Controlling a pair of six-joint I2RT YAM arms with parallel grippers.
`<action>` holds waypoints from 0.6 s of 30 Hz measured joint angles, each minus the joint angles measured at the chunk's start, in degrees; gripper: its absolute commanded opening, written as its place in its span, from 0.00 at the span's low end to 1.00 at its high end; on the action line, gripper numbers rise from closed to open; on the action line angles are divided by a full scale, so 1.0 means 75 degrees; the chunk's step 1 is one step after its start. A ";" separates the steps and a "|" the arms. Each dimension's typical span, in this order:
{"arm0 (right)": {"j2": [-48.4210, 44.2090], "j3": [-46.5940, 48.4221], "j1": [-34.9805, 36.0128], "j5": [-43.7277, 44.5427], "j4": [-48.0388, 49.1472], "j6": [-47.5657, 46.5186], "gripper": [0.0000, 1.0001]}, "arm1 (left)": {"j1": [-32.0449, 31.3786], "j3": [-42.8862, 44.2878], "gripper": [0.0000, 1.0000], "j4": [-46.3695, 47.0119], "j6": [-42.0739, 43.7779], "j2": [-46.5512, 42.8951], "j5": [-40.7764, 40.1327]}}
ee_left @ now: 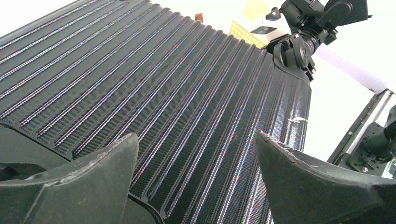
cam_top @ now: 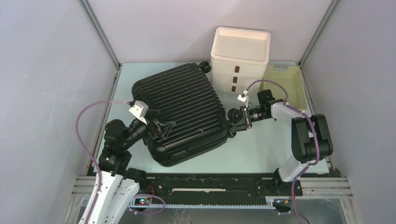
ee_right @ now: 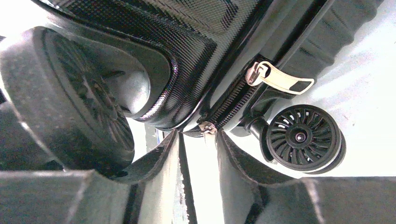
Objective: Open, take out, and arrange the luggage
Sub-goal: Grab the zipper of the luggage.
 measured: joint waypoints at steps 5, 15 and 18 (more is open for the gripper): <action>0.0073 0.0006 -0.0038 0.0052 -0.0149 -0.0055 0.38 | 0.0000 0.0000 1.00 0.0000 0.0000 -0.0015 0.0003; 0.0233 0.0006 -0.0006 0.0006 -0.0411 -0.0055 0.29 | 0.0000 0.0000 1.00 0.0000 0.0000 -0.0029 0.0052; 0.0236 0.0006 -0.0006 0.0009 -0.0425 -0.0052 0.20 | 0.0000 0.0000 1.00 -0.0003 0.0000 -0.0035 0.0052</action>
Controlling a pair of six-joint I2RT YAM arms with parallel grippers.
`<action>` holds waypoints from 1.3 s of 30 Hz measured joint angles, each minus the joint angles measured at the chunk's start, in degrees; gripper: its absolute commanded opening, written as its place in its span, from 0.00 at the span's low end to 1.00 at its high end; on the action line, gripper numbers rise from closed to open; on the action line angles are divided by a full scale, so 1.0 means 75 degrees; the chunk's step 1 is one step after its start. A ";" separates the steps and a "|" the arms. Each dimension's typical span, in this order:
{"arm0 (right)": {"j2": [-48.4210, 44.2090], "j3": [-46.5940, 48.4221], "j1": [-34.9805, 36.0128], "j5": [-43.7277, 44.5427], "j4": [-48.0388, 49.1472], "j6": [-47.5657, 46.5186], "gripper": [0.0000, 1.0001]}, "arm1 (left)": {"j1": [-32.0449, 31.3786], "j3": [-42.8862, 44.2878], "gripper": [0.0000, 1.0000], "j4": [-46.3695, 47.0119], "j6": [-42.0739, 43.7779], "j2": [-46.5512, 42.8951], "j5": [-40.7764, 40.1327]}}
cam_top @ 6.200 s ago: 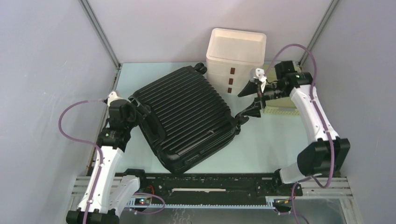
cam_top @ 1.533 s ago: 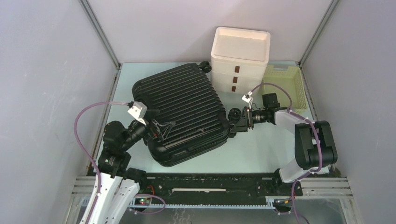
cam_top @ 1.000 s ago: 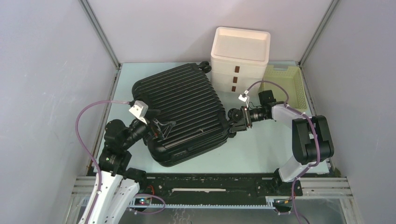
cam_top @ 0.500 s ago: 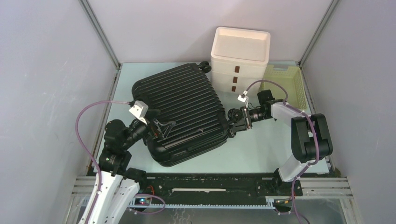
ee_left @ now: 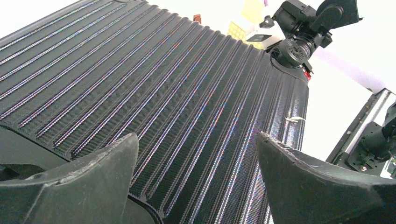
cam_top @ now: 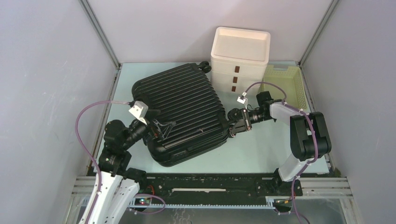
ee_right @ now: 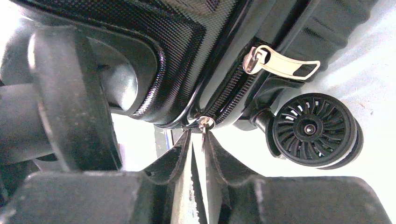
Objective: Open, take out, and arrange the luggage
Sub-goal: Grab the zipper of the luggage.
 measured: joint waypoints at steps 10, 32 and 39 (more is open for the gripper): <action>0.0032 0.0000 -0.0064 0.0093 0.0015 0.0224 0.00 | 0.0000 0.0000 1.00 0.0006 0.0000 -0.0023 0.0003; -0.1364 -0.1714 -0.0507 -0.0344 0.1754 0.1145 0.00 | -0.3381 0.0350 1.00 0.0289 0.1390 0.0857 -0.0924; -0.1501 -0.2005 -0.0507 -0.0423 0.2349 0.1792 0.00 | -0.5989 0.1550 1.00 -0.0472 0.3797 0.2579 -0.3197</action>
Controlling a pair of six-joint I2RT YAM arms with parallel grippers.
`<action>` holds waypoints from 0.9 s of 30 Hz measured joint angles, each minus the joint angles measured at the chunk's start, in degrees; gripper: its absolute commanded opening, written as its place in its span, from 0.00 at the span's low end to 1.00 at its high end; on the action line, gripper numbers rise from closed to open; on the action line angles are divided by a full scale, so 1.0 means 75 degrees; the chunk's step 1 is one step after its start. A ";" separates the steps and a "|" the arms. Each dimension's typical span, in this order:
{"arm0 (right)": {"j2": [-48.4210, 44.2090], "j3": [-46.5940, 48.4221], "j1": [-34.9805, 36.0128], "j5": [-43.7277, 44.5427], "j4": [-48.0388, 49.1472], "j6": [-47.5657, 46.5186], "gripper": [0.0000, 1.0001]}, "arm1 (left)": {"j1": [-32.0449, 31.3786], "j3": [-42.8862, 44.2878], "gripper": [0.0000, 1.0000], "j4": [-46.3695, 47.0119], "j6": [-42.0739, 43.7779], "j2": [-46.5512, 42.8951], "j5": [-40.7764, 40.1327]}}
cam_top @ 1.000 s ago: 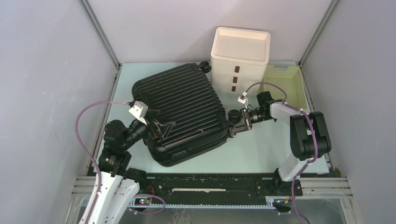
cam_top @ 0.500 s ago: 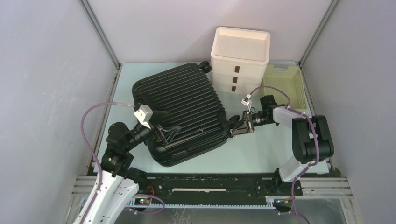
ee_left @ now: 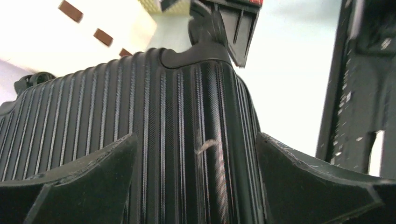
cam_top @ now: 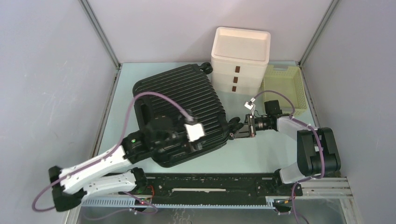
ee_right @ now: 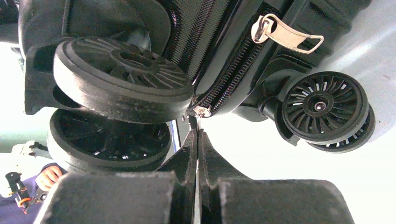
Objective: Open, take out, and arrange the luggage
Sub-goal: Grab the zipper of the luggage, then unzip the zipper of the luggage.
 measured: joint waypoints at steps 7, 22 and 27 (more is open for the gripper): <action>0.0000 -0.0012 0.0067 0.0035 0.0041 0.0117 0.00 | -0.0580 0.0784 0.99 -0.0702 0.1405 0.2046 -0.1049; -0.1137 -0.1486 0.0434 0.0688 0.2632 0.2961 0.00 | -0.0737 0.1518 0.68 -0.1102 0.1259 0.2850 -0.1612; -0.1839 -0.2122 0.0536 0.1580 0.4124 0.4878 0.00 | -0.0490 0.1515 0.68 -0.0734 0.1026 0.2975 -0.1498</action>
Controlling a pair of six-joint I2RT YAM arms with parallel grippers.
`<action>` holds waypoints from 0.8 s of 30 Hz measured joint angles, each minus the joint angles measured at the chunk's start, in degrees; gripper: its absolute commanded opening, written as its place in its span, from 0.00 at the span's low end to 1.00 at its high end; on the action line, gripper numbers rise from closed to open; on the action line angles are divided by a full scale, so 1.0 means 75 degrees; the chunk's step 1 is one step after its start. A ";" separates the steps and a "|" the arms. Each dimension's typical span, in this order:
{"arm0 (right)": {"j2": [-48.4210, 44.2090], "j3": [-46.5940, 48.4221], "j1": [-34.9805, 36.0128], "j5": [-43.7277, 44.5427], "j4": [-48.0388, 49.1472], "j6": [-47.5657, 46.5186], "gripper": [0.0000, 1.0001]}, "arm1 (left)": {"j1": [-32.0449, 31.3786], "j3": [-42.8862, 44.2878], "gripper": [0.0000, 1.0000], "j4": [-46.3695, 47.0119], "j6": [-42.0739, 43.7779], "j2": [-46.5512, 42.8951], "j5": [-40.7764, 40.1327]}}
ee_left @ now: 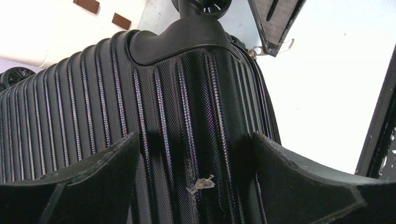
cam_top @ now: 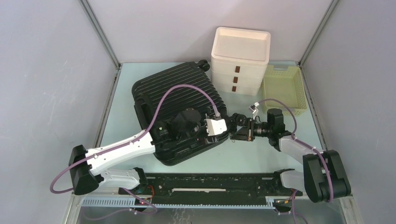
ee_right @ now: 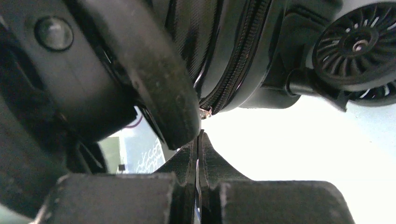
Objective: Open, take out, and arrange the luggage
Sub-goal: Unzip the zipper of the luggage.
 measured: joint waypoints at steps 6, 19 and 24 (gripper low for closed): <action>-0.0300 -0.0382 0.0455 0.0772 0.0851 0.0968 0.00 | 0.0236 0.0000 0.68 0.0484 -0.0251 0.0251 0.0087; -0.0565 -0.0478 0.1011 0.1157 0.1061 0.1107 0.33 | 0.0504 -0.0070 0.99 0.1209 -0.1737 0.0146 0.0079; -0.0769 -0.0478 0.0976 0.0807 0.0761 0.0833 0.56 | 0.0743 -0.0781 1.00 0.1926 -0.3267 -0.1207 -0.0289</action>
